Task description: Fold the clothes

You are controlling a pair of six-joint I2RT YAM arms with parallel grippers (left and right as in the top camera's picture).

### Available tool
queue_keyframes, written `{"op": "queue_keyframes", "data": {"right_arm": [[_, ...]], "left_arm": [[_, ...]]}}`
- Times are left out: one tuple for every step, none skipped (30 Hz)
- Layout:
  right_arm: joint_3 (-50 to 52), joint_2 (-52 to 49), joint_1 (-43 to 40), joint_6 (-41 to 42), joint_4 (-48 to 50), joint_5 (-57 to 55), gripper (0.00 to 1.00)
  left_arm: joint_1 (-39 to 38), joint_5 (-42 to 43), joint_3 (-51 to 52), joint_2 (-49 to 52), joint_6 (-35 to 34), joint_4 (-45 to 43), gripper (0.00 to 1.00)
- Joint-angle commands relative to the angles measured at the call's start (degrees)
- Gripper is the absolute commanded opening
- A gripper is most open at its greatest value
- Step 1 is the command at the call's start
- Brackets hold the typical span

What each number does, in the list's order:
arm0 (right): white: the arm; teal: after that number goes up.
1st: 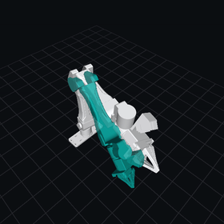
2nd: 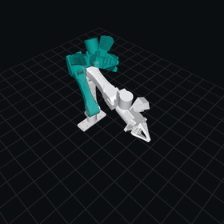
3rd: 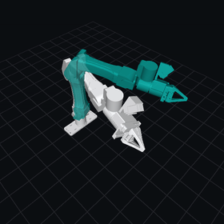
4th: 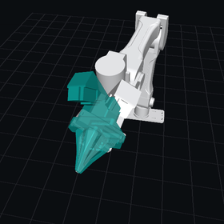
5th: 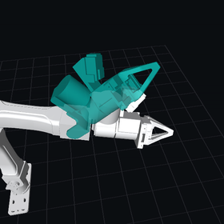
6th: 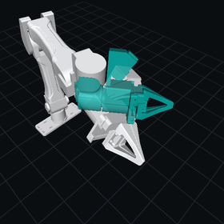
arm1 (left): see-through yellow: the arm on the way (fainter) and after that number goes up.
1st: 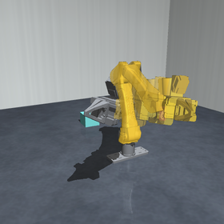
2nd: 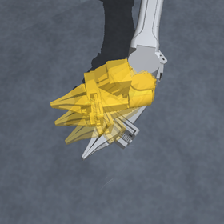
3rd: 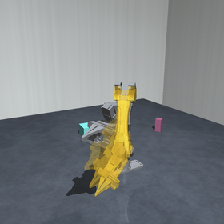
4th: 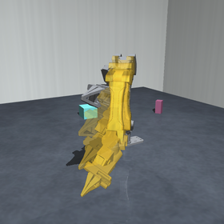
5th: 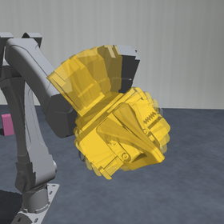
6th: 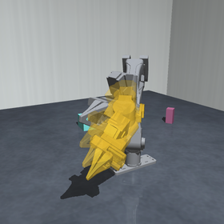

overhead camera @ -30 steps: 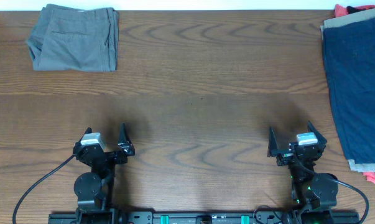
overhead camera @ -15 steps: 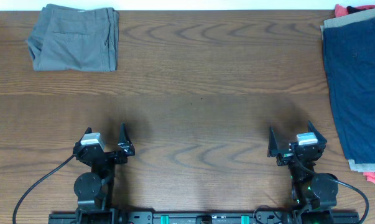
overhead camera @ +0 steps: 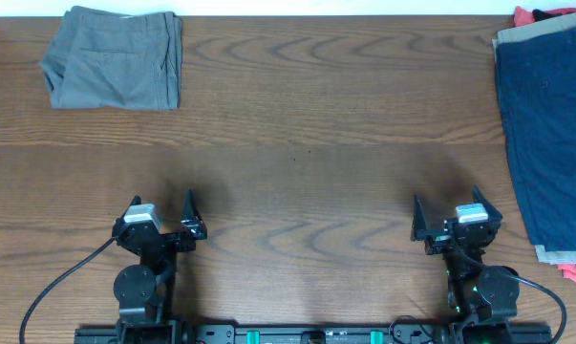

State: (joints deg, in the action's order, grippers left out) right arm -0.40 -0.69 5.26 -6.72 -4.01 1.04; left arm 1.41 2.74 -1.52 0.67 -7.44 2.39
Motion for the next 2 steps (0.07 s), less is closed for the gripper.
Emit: {"op": "queue_keyframes", "data": {"right_arm": [[0.09,0.37,-1.11,-0.63,-0.22,-0.61,0.99],[0.09,0.37,-1.11,-0.63,-0.22,-0.61,0.99]], "left_arm": [[0.24,-1.09,1.29,-0.44,0.33,1.55,0.98],[0.24,-1.09,1.29,-0.44,0.33,1.57,0.98]]}}
